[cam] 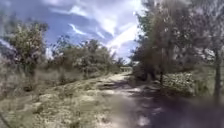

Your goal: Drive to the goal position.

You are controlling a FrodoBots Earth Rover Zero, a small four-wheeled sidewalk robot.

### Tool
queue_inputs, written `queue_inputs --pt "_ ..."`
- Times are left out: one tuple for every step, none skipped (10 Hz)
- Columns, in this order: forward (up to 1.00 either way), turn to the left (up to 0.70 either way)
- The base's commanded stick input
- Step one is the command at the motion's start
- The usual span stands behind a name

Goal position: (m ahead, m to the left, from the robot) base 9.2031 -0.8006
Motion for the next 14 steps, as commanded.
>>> queue_inputs --pt "0.7 -0.26" --pt "0.7 -0.11" --pt "0.7 -0.03" --pt "0.7 0.0" --pt "0.7 0.0" --pt "0.7 0.0" --pt "0.7 0.0" --pt "0.7 0.0" --pt "0.7 0.0" --pt "0.7 0.0" --pt "0.7 0.0" --pt "0.7 0.0" --pt "0.7 0.0" --pt "0.7 0.0"
